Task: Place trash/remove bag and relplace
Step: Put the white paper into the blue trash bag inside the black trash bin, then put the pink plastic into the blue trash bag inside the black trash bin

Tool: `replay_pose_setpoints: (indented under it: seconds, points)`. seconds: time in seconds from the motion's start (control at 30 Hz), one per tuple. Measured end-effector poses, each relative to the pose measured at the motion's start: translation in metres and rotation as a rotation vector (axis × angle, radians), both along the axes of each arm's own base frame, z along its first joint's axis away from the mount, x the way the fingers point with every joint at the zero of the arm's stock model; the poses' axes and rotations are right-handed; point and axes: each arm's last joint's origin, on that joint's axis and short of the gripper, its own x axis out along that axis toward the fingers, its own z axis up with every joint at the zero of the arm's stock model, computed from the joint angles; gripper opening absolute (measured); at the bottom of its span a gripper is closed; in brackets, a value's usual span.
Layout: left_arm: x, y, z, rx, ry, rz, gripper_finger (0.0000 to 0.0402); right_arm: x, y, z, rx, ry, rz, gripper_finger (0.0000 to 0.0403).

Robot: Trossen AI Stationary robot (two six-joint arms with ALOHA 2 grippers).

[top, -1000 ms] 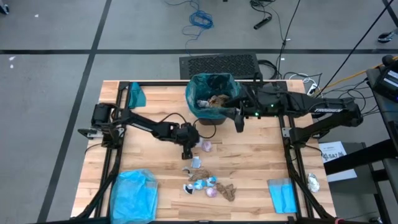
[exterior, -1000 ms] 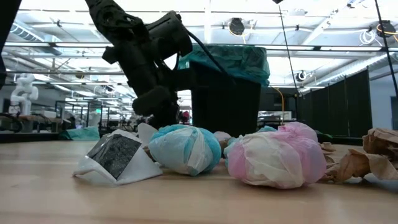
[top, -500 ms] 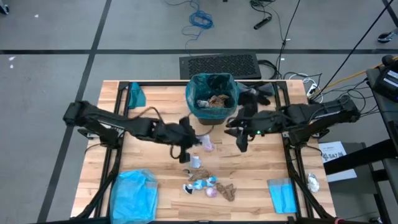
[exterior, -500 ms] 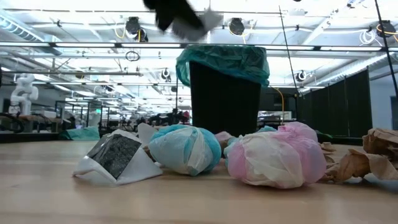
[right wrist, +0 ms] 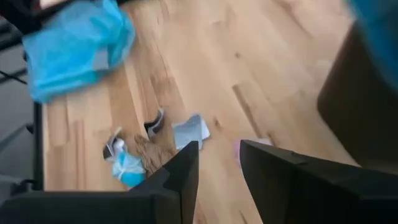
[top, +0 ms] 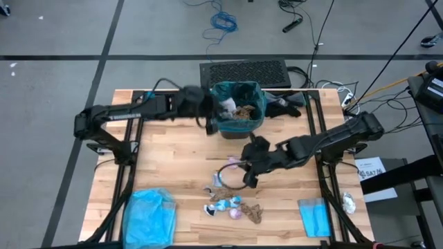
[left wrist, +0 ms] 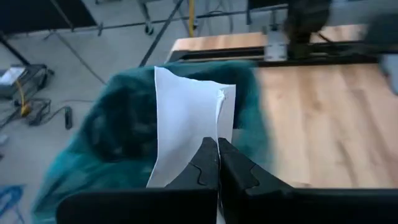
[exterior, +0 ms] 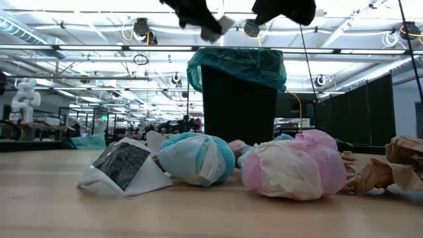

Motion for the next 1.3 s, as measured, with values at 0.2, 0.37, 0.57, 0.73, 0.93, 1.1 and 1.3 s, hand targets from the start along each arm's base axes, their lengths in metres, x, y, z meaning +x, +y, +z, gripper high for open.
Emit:
replay_pose_setpoints:
  seconds: [0.2,0.37,0.57,0.73,0.93,1.1,1.3]
  points:
    - [-0.001,0.035,-0.006,-0.141,-0.048,-0.219,0.0041,0.028,0.005,-0.031,-0.074,0.039,0.06,0.0128]
    - [-0.009,0.031,0.006,-0.141,-0.099,-0.251,0.0119,0.047,-0.003,-0.059,-0.087,0.106,0.032,0.0174]
    - [-0.031,0.02,0.032,-0.194,-0.184,-0.244,0.0202,0.06,-0.019,-0.084,-0.036,0.194,0.028,0.0216]
    - [-0.065,-0.005,0.061,-0.253,-0.249,-0.266,0.0224,0.069,-0.027,-0.105,-0.03,0.251,0.014,0.0223]
    - [-0.1,-0.038,0.078,-0.27,-0.253,-0.255,0.0225,0.079,-0.038,-0.14,-0.039,0.342,-0.021,0.0217]
    - [-0.11,-0.056,0.075,-0.288,-0.194,-0.216,0.0225,0.087,-0.04,-0.173,-0.007,0.394,-0.084,0.019]
    - [-0.113,-0.068,0.067,-0.342,-0.101,-0.201,0.0225,0.088,-0.017,-0.169,0.047,0.329,-0.066,0.003]
